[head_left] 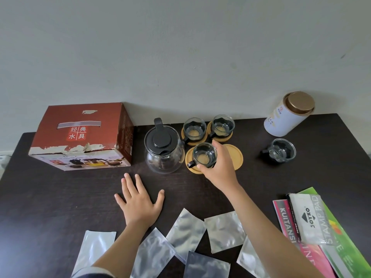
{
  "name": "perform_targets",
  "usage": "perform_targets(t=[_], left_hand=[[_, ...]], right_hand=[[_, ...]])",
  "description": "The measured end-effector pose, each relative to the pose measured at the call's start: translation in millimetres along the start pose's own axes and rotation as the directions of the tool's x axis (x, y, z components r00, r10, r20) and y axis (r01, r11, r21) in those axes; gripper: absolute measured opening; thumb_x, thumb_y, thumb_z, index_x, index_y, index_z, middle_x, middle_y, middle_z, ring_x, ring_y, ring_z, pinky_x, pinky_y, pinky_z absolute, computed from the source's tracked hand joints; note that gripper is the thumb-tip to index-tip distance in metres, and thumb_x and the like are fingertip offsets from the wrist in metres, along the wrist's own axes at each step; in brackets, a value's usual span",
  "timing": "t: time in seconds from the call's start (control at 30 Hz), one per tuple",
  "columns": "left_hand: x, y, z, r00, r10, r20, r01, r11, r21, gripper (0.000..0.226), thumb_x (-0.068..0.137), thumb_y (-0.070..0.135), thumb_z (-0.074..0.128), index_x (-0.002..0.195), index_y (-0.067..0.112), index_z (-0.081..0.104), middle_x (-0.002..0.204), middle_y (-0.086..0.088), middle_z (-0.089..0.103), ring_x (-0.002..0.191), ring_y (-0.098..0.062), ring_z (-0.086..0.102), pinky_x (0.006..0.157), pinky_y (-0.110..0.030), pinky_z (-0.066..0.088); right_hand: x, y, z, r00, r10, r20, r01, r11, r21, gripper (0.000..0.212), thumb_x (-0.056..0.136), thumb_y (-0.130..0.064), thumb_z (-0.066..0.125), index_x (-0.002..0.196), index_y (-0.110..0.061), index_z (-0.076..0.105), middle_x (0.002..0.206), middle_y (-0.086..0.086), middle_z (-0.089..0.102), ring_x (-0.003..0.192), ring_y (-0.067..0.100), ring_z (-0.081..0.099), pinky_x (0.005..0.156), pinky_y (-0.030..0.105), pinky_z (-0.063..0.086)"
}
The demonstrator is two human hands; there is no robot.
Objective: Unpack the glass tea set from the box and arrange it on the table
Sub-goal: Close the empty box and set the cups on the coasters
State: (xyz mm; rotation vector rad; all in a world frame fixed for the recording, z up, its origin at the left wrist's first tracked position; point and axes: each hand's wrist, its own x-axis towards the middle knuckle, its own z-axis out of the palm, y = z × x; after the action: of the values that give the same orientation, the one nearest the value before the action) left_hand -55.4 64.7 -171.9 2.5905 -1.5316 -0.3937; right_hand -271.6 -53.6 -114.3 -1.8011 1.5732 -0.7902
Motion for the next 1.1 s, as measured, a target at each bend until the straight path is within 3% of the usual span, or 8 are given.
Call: perform_targets(t=[0.23, 0.37, 0.5, 0.63, 0.7, 0.8, 0.9, 1.1], left_hand=[[0.0, -0.3, -0.1, 1.000, 0.003, -0.002, -0.003, 1.000, 0.001, 0.099, 0.076, 0.074, 0.022, 0.149, 0.008, 0.017, 0.159, -0.017, 0.003, 0.146, -0.031, -0.001, 0.110, -0.062, 0.012], [0.0, -0.6, -0.1, 1.000, 0.008, -0.004, -0.008, 1.000, -0.003, 0.099, 0.076, 0.074, 0.023, 0.148, 0.006, 0.019, 0.158, -0.018, 0.005, 0.146, -0.032, 0.001, 0.109, -0.063, 0.013], [-0.5, -0.7, 0.2, 1.000, 0.010, -0.011, -0.010, 1.000, -0.005, 0.099, 0.077, 0.074, 0.024, 0.148, 0.006, 0.020, 0.158, -0.018, 0.006, 0.146, -0.033, 0.003, 0.109, -0.063, 0.014], [-0.6, -0.3, -0.2, 1.000, 0.012, -0.010, -0.013, 1.000, -0.005, 0.099, 0.076, 0.074, 0.023, 0.148, 0.007, 0.020, 0.158, -0.018, 0.005, 0.146, -0.032, 0.002, 0.109, -0.063, 0.014], [-0.9, -0.1, -0.7, 1.000, 0.013, -0.012, -0.013, 1.000, -0.006, 0.099, 0.076, 0.074, 0.022, 0.148, 0.007, 0.020, 0.158, -0.018, 0.005, 0.146, -0.032, 0.002, 0.109, -0.063, 0.014], [-0.4, 0.0, -0.6, 1.000, 0.011, -0.012, -0.011, 1.000, -0.003, 0.099, 0.076, 0.074, 0.022, 0.148, 0.007, 0.020, 0.158, -0.018, 0.005, 0.146, -0.032, 0.002, 0.109, -0.063, 0.014], [-0.4, 0.3, -0.7, 1.000, 0.012, -0.010, -0.012, 1.000, -0.005, 0.099, 0.076, 0.074, 0.023, 0.148, 0.007, 0.020, 0.158, -0.018, 0.005, 0.146, -0.033, 0.002, 0.109, -0.063, 0.014], [-1.0, -0.3, -0.5, 1.000, 0.010, -0.008, -0.010, 1.000, 0.002, 0.099, 0.076, 0.074, 0.021, 0.149, 0.007, 0.019, 0.159, -0.017, 0.004, 0.146, -0.032, 0.000, 0.110, -0.062, 0.013]], right_hand=[[-8.6, 9.8, -16.8, 0.998, 0.005, 0.068, -0.002, 0.999, -0.046, 0.094, 0.075, -0.019, 0.080, 0.150, -0.015, 0.023, 0.153, -0.002, 0.031, 0.142, 0.012, 0.025, 0.109, 0.020, 0.022], [-1.7, 30.1, -48.0, 0.998, 0.028, -0.049, -0.035, 0.989, -0.144, 0.084, 0.073, -0.012, 0.080, 0.144, -0.007, 0.036, 0.151, 0.010, 0.034, 0.141, 0.023, 0.029, 0.113, 0.030, 0.023], [15.7, 53.2, -94.7, 0.968, 0.145, -0.205, -0.201, 0.937, -0.284, 0.074, 0.078, -0.019, 0.075, 0.141, -0.003, 0.039, 0.148, 0.016, 0.036, 0.140, 0.030, 0.028, 0.112, 0.042, 0.027], [37.6, 76.2, -129.9, 0.900, 0.287, -0.328, -0.413, 0.803, -0.430, 0.071, 0.078, -0.033, 0.073, 0.133, 0.000, 0.043, 0.142, 0.024, 0.038, 0.133, 0.041, 0.032, 0.110, 0.053, 0.029], [44.2, 82.2, -137.6, 0.844, 0.432, -0.318, -0.530, 0.763, -0.370, 0.080, 0.080, -0.038, 0.072, 0.142, -0.005, 0.033, 0.150, 0.023, 0.027, 0.139, 0.042, 0.024, 0.112, 0.052, 0.024], [48.2, 88.1, -140.3, 0.798, 0.535, -0.276, -0.598, 0.759, -0.257, 0.082, 0.080, -0.036, 0.074, 0.144, -0.007, 0.031, 0.145, 0.019, 0.032, 0.131, 0.041, 0.037, 0.100, 0.049, 0.039], [46.3, 90.9, -137.2, 0.800, 0.534, -0.275, -0.595, 0.767, -0.241, 0.079, 0.080, -0.036, 0.074, 0.141, -0.006, 0.035, 0.140, 0.017, 0.035, 0.120, 0.041, 0.048, 0.092, 0.047, 0.046], [44.0, 76.9, -131.3, 0.827, 0.511, -0.232, -0.554, 0.811, -0.189, 0.076, 0.073, -0.039, 0.078, 0.135, -0.008, 0.045, 0.133, 0.013, 0.044, 0.114, 0.032, 0.053, 0.088, 0.043, 0.049]])
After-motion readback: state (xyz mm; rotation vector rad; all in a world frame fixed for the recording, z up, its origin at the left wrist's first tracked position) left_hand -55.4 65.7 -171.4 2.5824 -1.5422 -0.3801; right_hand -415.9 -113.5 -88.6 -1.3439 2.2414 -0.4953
